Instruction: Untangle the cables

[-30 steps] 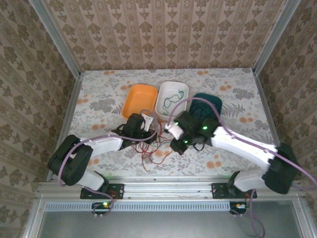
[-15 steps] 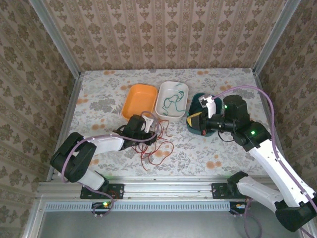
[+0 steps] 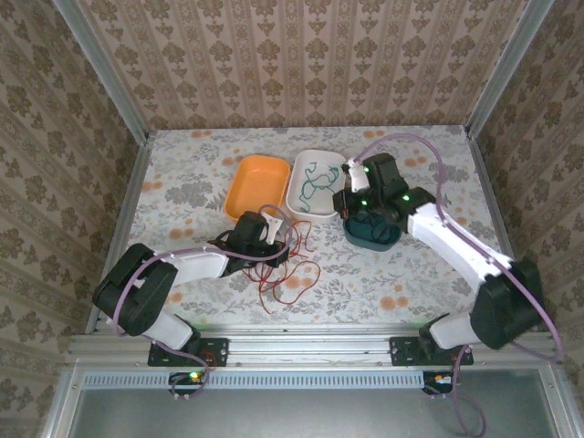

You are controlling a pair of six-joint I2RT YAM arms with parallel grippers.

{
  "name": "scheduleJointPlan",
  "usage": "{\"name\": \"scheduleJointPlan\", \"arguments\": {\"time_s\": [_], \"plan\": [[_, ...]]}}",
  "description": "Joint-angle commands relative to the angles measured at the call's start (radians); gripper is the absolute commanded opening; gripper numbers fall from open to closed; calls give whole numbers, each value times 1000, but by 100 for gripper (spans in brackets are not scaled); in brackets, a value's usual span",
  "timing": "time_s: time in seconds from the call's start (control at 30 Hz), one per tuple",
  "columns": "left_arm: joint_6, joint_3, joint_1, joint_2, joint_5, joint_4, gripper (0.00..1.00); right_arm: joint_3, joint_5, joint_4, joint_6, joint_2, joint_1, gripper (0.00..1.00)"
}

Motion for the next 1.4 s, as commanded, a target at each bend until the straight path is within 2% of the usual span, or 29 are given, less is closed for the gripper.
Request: {"name": "scheduleJointPlan", "arguments": {"time_s": [0.0, 0.13, 0.33, 0.4, 0.5, 0.63, 0.77, 0.93, 1.1, 1.23, 1.37], "plan": [[-21, -16, 4, -38, -6, 1, 0, 111, 137, 34, -50, 120, -5, 0], [-24, -14, 2, -41, -9, -7, 0, 240, 189, 3, -83, 310, -8, 0], [-24, -8, 1, -42, -12, -21, 0, 355, 163, -16, -50, 501, -14, 1], [-24, -9, 1, -47, -13, -24, 0, 347, 155, -4, -24, 499, -13, 11], [-22, -10, 2, -56, -12, -28, 0, 293, 172, 36, 9, 434, -14, 35], [-20, -7, 1, -68, -11, -33, 0, 200, 216, 71, 37, 295, -14, 44], [-15, 3, -1, -85, -11, -45, 0, 54, 213, 120, 72, 110, -13, 45], [-10, 29, -11, -130, -16, -74, 0, -185, 303, 163, 117, -120, -15, 44], [10, 88, -26, -171, -20, -121, 0, -327, 360, 135, 119, -237, -56, 44], [12, 123, -53, -221, -8, -120, 0, -378, 390, 102, 118, -297, -126, 44], [72, 170, -97, -260, 19, -122, 0, -399, 389, 103, 126, -336, -178, 44]]}}
